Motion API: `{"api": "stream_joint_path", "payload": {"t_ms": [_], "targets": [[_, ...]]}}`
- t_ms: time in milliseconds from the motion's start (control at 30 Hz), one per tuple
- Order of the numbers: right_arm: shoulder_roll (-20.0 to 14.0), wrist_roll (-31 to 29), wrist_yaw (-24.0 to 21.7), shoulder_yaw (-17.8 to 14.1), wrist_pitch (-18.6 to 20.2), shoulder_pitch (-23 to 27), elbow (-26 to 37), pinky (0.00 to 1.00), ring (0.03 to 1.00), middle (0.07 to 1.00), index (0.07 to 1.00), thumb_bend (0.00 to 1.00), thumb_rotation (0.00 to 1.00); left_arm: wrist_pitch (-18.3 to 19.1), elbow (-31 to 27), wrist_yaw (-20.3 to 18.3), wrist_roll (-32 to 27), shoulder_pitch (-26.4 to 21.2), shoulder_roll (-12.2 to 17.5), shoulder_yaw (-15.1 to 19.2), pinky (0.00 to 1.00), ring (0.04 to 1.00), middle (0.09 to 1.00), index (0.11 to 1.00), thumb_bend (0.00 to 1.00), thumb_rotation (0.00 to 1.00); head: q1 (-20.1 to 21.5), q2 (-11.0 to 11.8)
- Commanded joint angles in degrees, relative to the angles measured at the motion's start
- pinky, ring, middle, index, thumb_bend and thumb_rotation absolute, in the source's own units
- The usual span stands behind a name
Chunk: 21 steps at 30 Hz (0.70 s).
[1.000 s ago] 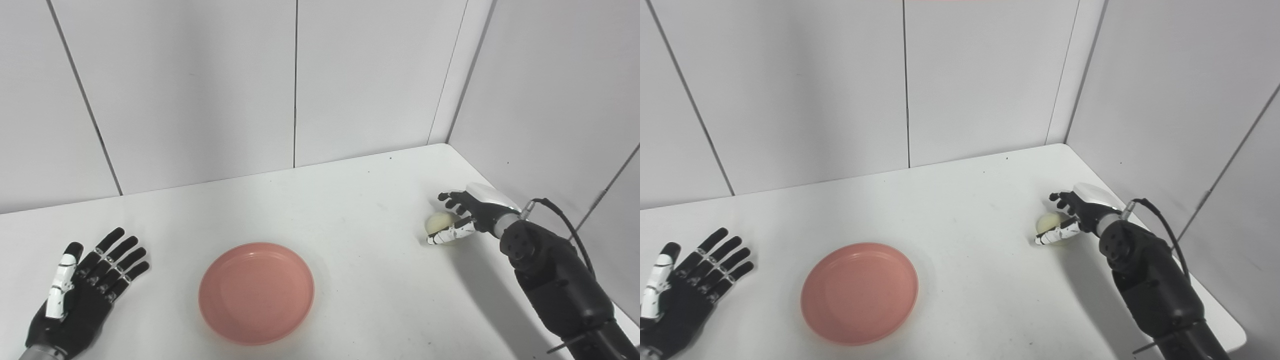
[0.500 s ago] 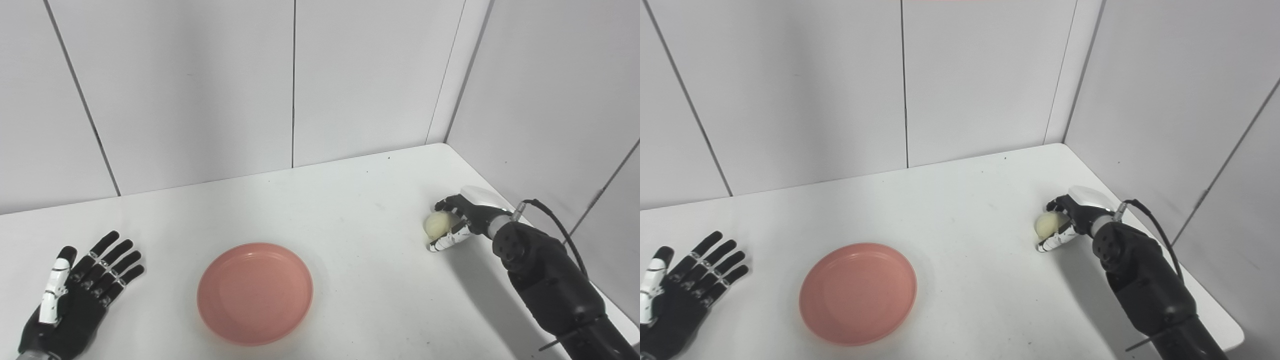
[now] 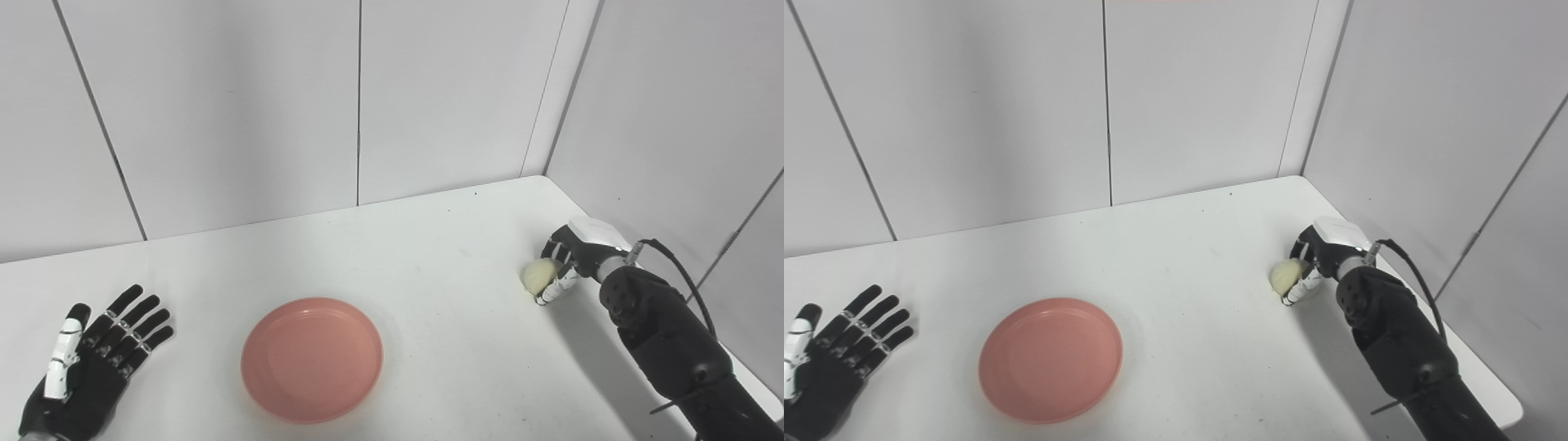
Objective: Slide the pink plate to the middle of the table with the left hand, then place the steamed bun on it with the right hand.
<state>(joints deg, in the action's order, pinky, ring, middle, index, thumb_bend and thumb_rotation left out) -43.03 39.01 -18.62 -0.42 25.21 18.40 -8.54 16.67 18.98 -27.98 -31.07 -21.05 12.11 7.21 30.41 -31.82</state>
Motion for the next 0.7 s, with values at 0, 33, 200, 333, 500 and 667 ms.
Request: {"api": "stream_joint_path", "payload": {"t_ms": [0,33,200,333,500,667], "targets": [[-1.7,-0.5,2.3,-0.8,-1.1,1.4,0.5,0.34,0.417,0.434,0.523,0.52,0.00,3.4,2.9,1.9,1.9,2.2,0.4,-0.7,0.84,0.840,0.850,0.850,0.64,0.81,-0.6,0.1],[-1.8,-0.6,2.6,-0.8,-0.8,1.4,0.6,0.32,0.393,0.421,0.515,0.53,0.00,3.3,3.0,1.9,2.0,2.2,0.4,-0.8,0.83,0.839,0.850,0.849,0.64,0.81,-0.6,0.1],[-2.4,-0.2,0.9,-1.4,1.5,1.4,4.6,0.36,0.444,0.439,0.520,0.52,0.00,3.0,3.1,1.7,1.9,2.4,-0.5,-1.1,0.84,0.849,0.861,0.861,0.64,0.81,-2.8,0.5],[-3.1,1.5,0.5,-0.9,1.2,1.6,10.5,0.32,0.414,0.413,0.523,0.52,0.00,1.8,2.8,1.4,2.6,2.6,-1.2,-2.0,0.85,0.855,0.867,0.867,0.64,0.82,-5.9,0.5],[-3.9,2.7,-1.3,1.7,-0.2,4.1,16.4,0.32,0.412,0.427,0.520,0.52,0.00,1.6,-0.6,2.9,3.6,3.4,-3.3,-3.8,0.87,0.872,0.887,0.885,0.64,0.83,-13.0,0.1],[-2.2,2.3,-3.3,4.1,-0.1,7.7,18.7,0.34,0.429,0.446,0.514,0.53,0.00,4.1,-5.7,6.6,4.9,4.6,-5.6,-5.5,0.92,0.915,0.928,0.929,0.60,0.89,-18.2,-0.1]]}}
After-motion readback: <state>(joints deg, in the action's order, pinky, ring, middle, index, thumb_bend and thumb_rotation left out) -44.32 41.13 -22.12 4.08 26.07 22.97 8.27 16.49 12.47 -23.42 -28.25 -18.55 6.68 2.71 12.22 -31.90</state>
